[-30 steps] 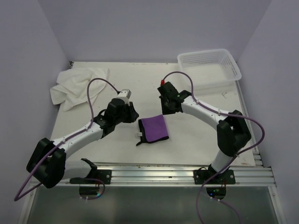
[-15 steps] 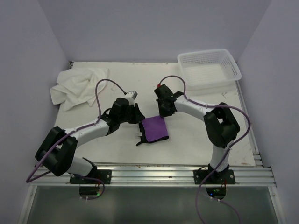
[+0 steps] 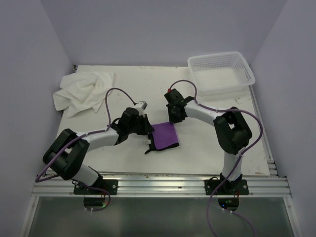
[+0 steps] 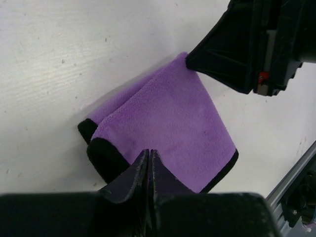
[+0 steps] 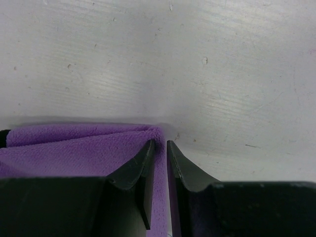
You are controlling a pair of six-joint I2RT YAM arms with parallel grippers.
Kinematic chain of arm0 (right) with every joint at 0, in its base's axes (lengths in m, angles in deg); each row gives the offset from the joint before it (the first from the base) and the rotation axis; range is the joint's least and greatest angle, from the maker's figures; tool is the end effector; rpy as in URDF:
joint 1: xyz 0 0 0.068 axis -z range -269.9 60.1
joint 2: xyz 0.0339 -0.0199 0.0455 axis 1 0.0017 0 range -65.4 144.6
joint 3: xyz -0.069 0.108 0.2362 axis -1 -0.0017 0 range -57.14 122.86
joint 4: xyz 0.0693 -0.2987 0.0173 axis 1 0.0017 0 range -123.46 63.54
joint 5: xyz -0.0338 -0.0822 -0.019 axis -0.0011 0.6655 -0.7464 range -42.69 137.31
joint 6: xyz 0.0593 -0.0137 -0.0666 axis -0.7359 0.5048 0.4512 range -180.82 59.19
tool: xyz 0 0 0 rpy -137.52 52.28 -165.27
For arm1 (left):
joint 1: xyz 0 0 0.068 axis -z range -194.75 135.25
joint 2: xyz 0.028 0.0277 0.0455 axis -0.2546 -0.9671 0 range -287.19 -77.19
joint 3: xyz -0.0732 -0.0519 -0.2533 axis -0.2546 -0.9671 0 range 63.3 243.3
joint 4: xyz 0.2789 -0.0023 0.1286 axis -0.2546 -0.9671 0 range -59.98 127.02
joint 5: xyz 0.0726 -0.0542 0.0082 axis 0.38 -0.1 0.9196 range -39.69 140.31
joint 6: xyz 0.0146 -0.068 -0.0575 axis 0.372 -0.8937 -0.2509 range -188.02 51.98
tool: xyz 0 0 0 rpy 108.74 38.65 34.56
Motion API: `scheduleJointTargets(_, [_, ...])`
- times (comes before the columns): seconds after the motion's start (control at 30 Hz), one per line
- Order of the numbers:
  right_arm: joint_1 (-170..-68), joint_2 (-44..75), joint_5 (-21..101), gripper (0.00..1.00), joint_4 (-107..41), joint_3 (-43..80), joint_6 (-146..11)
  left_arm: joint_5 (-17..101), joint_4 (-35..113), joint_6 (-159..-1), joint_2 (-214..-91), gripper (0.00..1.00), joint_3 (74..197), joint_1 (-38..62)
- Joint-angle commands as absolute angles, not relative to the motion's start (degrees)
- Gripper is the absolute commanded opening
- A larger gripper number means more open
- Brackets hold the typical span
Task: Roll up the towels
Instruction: Fold the towel
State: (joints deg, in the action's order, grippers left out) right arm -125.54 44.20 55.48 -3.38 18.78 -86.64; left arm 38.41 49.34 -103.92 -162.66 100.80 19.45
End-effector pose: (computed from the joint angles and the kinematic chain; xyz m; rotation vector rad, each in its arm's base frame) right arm 0.3744 0.2542 0.1076 -0.1844 2.6665 0.1542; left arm 0.2922 -0.2187 0.1056 0.0900 2.3285 -0.8846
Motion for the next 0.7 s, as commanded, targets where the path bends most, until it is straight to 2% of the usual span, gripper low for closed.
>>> scheduleJointTargets(0.0, [-124.97,44.73,55.14,0.2,-5.51,18.88,-85.78,39.24,52.75,-104.06,-163.67,0.05,99.25,19.7])
scheduleJointTargets(0.47, [-124.8,45.08,54.87,0.18,-5.87,17.65,-85.34,47.23,49.15,-100.37,-165.69,0.03,98.29,19.7])
scheduleJointTargets(0.67, [-124.79,43.15,54.96,0.2,-4.02,18.61,-84.11,45.92,49.76,-100.72,-164.64,0.02,96.62,19.7])
